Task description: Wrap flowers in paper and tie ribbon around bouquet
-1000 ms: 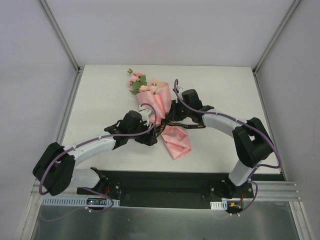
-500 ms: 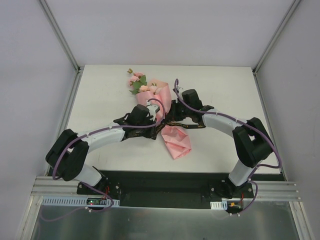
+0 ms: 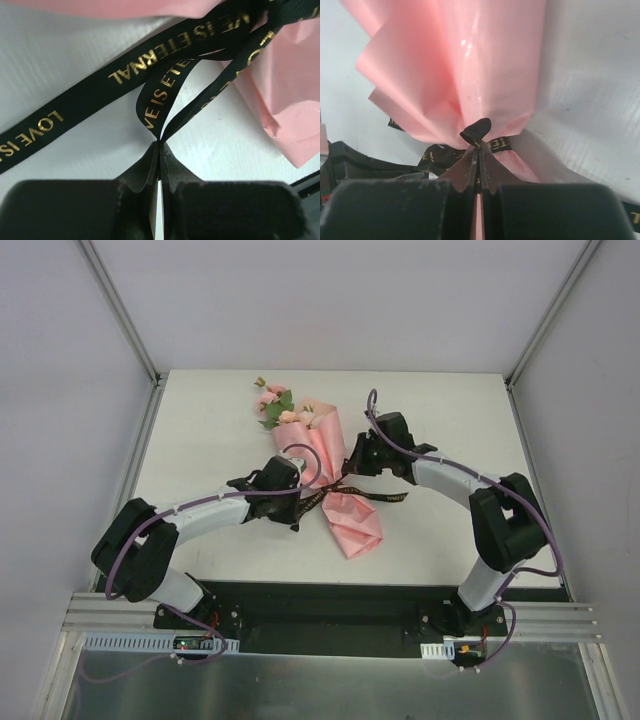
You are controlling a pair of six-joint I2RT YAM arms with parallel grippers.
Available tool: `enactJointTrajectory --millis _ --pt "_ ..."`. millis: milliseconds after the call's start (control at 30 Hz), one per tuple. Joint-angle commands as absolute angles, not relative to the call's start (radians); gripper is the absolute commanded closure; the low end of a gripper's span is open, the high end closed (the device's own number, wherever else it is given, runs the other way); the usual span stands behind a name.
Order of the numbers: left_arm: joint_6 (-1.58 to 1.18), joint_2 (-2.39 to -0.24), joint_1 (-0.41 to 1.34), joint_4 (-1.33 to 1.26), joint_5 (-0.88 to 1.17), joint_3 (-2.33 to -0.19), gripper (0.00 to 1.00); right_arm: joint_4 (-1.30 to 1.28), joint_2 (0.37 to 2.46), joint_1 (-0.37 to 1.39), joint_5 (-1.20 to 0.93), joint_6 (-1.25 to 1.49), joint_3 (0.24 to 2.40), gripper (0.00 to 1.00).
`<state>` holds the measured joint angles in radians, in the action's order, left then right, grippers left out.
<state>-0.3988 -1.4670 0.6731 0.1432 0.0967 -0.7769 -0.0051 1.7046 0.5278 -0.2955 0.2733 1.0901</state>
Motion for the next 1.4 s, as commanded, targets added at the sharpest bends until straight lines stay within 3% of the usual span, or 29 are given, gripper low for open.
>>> enactJointTrajectory --millis 0,367,833,1133,1267,1333,1367 --pt "-0.483 -1.471 0.675 0.247 0.025 -0.775 1.00 -0.055 1.721 0.486 -0.227 0.356 1.114 1.00" --pt "-0.636 -1.581 0.629 0.357 0.009 -0.796 1.00 0.052 1.767 0.388 -0.182 0.417 1.020 1.00" --pt "-0.629 -1.513 0.508 0.367 0.012 -0.696 1.00 0.239 1.890 0.278 -0.236 0.520 0.974 1.00" --pt "-0.600 -1.520 0.468 0.371 0.008 -0.715 1.00 0.267 1.917 0.230 -0.239 0.468 0.991 1.00" --pt "-0.581 -1.487 0.457 0.408 0.047 -0.791 1.00 0.229 1.859 0.233 -0.354 0.356 1.046 0.99" --pt "-0.571 -1.448 0.454 0.411 0.087 -0.822 0.95 0.112 1.813 0.239 -0.356 0.315 1.068 0.82" --pt "-0.568 -1.403 0.454 0.413 0.121 -0.831 0.77 0.085 1.755 0.242 -0.362 0.263 1.069 0.63"
